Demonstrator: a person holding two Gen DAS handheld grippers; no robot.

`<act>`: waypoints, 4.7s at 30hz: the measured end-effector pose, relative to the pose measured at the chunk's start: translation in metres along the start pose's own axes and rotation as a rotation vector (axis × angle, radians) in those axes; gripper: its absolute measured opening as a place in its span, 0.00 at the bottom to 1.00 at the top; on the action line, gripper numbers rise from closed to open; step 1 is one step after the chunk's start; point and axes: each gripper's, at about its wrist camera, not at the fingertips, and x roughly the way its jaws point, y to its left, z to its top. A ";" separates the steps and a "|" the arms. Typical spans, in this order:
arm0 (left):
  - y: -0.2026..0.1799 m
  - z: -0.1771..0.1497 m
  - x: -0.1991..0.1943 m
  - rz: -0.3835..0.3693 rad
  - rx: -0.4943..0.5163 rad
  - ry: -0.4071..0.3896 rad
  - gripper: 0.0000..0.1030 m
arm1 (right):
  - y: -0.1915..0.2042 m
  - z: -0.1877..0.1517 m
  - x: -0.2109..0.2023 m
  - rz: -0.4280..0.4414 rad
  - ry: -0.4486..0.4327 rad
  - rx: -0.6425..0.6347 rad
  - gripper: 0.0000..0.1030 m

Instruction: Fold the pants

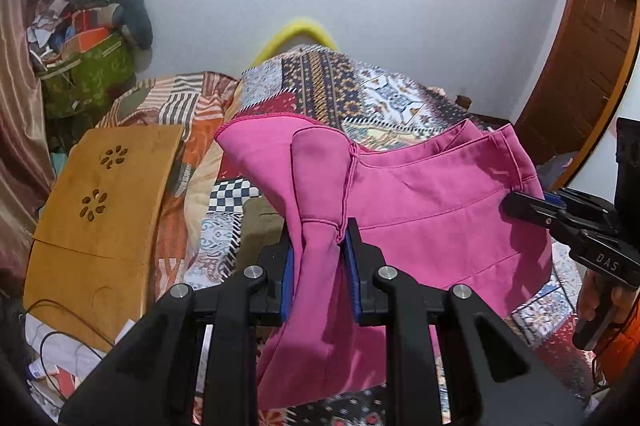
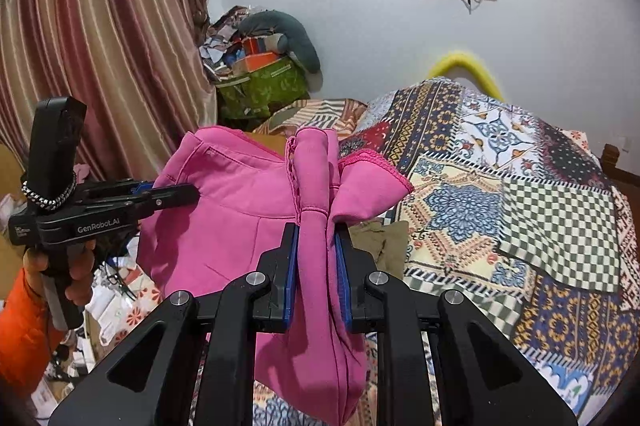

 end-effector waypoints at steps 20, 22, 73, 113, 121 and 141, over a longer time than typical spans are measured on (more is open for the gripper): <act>0.047 -0.019 0.135 -0.015 -0.011 0.147 0.26 | -0.034 -0.021 0.116 -0.064 0.182 -0.031 0.15; 0.047 -0.019 0.141 -0.005 -0.013 0.149 0.34 | -0.037 -0.025 0.123 -0.088 0.211 -0.064 0.19; -0.134 -0.073 -0.289 0.076 0.041 -0.493 0.62 | 0.100 -0.015 -0.214 0.036 -0.402 -0.146 0.55; -0.150 -0.104 -0.303 0.098 0.048 -0.563 0.95 | 0.117 -0.048 -0.243 -0.045 -0.495 -0.112 1.00; -0.149 -0.105 -0.303 0.095 0.049 -0.563 0.95 | 0.119 -0.048 -0.245 -0.050 -0.495 -0.116 1.00; -0.151 -0.105 -0.303 0.084 0.061 -0.560 0.96 | 0.121 -0.048 -0.247 -0.058 -0.487 -0.121 1.00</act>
